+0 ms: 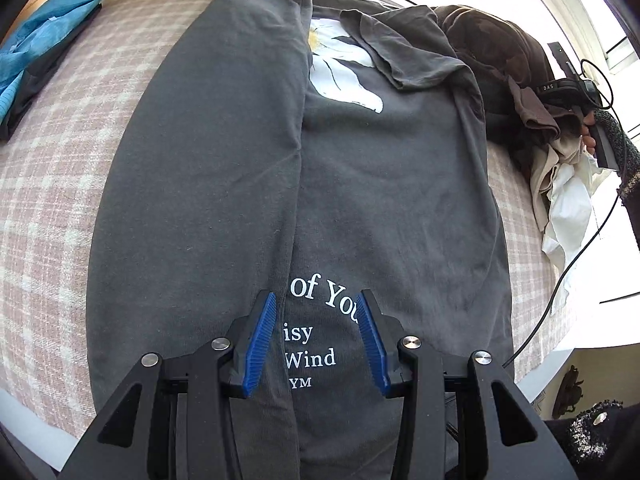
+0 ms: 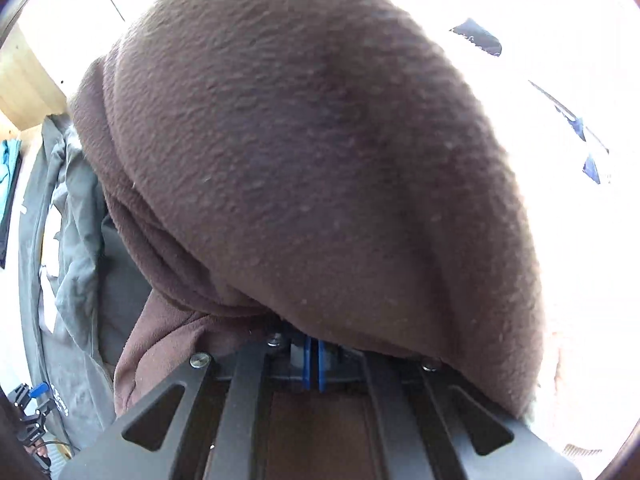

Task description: Fold clothes

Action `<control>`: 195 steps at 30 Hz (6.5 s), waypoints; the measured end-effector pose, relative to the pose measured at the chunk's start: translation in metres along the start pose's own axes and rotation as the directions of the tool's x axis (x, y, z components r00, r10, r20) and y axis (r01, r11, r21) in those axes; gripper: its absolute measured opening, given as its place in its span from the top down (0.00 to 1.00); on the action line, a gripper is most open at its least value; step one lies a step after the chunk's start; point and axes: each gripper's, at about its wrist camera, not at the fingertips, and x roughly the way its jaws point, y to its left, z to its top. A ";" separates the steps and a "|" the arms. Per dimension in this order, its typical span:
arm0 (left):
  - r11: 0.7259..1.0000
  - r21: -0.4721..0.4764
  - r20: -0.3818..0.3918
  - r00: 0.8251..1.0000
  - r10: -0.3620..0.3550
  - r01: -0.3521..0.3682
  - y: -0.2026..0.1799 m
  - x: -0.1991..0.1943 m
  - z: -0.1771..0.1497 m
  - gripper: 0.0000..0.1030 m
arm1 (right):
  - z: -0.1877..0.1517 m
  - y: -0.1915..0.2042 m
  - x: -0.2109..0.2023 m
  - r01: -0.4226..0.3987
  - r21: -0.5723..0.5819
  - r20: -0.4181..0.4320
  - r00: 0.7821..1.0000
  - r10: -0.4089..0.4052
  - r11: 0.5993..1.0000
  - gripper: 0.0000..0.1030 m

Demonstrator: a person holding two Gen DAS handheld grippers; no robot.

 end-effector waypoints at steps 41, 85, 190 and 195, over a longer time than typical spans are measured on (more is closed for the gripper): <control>0.959 0.208 -0.104 0.979 -0.175 0.194 -0.080 -0.007 -0.056 0.61 | -0.119 0.135 -0.073 -0.075 -0.320 0.050 0.994 0.096 0.944 0.48; 0.858 0.144 0.016 0.866 -0.501 0.493 -0.090 -0.054 -0.164 0.94 | -0.382 0.129 -0.047 -0.535 0.108 0.042 0.845 0.533 0.838 0.48; 0.882 -0.208 0.306 0.885 -0.352 0.423 0.036 -0.064 -0.220 0.96 | 0.096 0.389 0.065 0.107 -0.231 0.062 0.994 -0.095 0.967 0.95; 0.880 -0.225 0.322 0.884 -0.338 0.418 0.048 -0.068 -0.219 0.96 | 0.099 0.381 0.063 0.109 -0.199 0.069 0.993 -0.097 0.974 0.96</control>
